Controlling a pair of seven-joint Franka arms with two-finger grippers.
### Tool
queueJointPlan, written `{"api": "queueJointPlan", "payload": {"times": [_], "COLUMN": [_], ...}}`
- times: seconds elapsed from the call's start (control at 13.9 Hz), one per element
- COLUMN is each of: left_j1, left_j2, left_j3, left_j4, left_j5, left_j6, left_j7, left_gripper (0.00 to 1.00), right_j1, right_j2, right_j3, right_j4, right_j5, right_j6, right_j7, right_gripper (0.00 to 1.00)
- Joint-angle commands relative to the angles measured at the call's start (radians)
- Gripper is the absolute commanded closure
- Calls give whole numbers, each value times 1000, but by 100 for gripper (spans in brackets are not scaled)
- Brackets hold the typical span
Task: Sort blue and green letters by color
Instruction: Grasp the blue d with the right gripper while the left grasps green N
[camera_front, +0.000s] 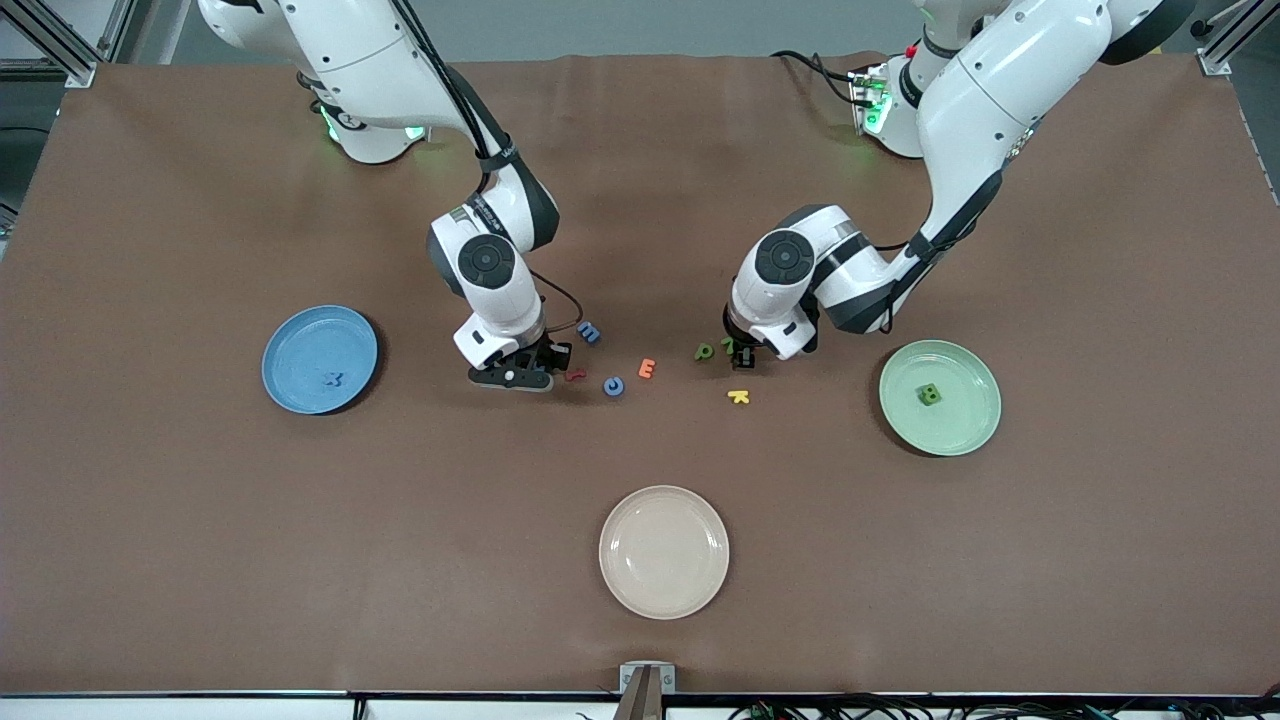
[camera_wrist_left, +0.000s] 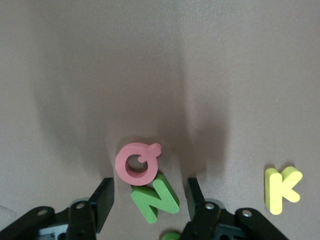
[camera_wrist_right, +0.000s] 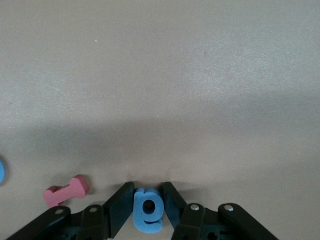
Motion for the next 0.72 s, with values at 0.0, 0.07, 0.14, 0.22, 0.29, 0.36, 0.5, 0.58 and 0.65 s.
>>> {"api": "queueJointPlan", "payload": {"times": [0.0, 0.07, 0.14, 0.22, 0.29, 0.36, 0.5, 0.58, 0.65], "left_j1": [-38, -39, -39, -39, -39, -36, -25, -24, -22], "left_j2": [13, 13, 13, 13, 11, 4, -18, -30, -39], "left_j3": [7, 7, 7, 7, 7, 7, 4, 4, -1], "left_j4": [12, 12, 12, 12, 12, 12, 13, 22, 32], "left_j5": [33, 33, 35, 35, 36, 51, 73, 73, 73], "left_j6": [19, 19, 21, 21, 19, 15, 10, 7, -7], "left_j7": [-43, -43, -41, -29, -26, -15, 16, 17, 20], "left_gripper": [42, 51, 64, 82, 99, 100, 100, 100, 100], "right_j1": [-5, -5, -3, 1, 7, 15, 27, 29, 29], "right_j2": [17, 17, 17, 17, 17, 17, 18, 18, 18], "right_j3": [-2, -2, -1, -1, -1, -1, 1, -1, 1], "right_j4": [6, 6, 6, 9, 9, 9, 7, 7, 7], "right_j5": [-22, -20, -17, -17, -16, -15, -15, -15, -15], "right_j6": [3, 3, 3, 3, 3, 3, 2, 0, 0], "right_j7": [19, 20, 33, 63, 86, 100, 112, 114, 114], "right_gripper": [91, 91, 87, 75, 74, 74, 74, 74, 74]}}
